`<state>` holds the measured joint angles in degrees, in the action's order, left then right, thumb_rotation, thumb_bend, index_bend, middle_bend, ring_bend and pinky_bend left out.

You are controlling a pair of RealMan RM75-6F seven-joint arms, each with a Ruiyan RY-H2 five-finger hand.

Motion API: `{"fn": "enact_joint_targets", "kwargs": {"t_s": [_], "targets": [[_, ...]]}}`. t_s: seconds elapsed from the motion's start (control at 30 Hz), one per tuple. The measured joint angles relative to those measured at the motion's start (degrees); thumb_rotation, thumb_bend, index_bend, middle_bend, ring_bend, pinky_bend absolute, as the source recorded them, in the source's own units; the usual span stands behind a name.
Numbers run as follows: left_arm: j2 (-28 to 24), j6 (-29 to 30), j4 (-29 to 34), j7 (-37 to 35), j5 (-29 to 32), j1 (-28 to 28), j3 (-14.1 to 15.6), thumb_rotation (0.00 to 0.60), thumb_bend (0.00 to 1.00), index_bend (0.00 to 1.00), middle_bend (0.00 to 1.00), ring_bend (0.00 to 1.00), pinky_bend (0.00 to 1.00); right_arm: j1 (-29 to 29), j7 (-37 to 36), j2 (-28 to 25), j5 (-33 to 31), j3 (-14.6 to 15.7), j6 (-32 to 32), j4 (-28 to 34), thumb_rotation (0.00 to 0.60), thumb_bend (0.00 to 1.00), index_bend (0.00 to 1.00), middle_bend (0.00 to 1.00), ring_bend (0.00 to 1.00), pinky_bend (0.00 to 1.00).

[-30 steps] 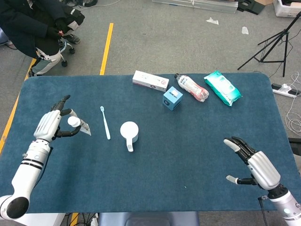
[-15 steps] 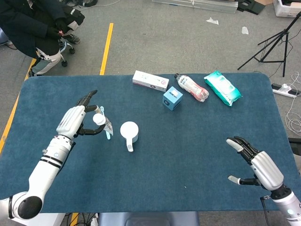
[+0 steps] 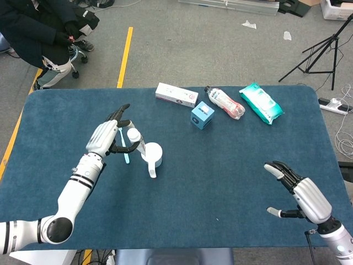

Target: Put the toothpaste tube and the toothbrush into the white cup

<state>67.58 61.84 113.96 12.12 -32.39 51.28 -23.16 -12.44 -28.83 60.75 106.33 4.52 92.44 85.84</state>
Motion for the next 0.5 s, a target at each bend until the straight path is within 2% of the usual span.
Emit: {"fn": "enact_joint_targets", "kwargs": {"t_s": [0.5], "targets": [[6.74, -1.97, -8.11, -0.62, 1.42, 1.68, 2.29, 0.6, 0.38, 0.57, 0.0, 0.0, 0.0, -0.29, -0.35, -0.1, 0.45, 0.42, -0.19, -0.12, 0.6, 0.01, 0.01, 0.14, 0.09, 0.4]]}}
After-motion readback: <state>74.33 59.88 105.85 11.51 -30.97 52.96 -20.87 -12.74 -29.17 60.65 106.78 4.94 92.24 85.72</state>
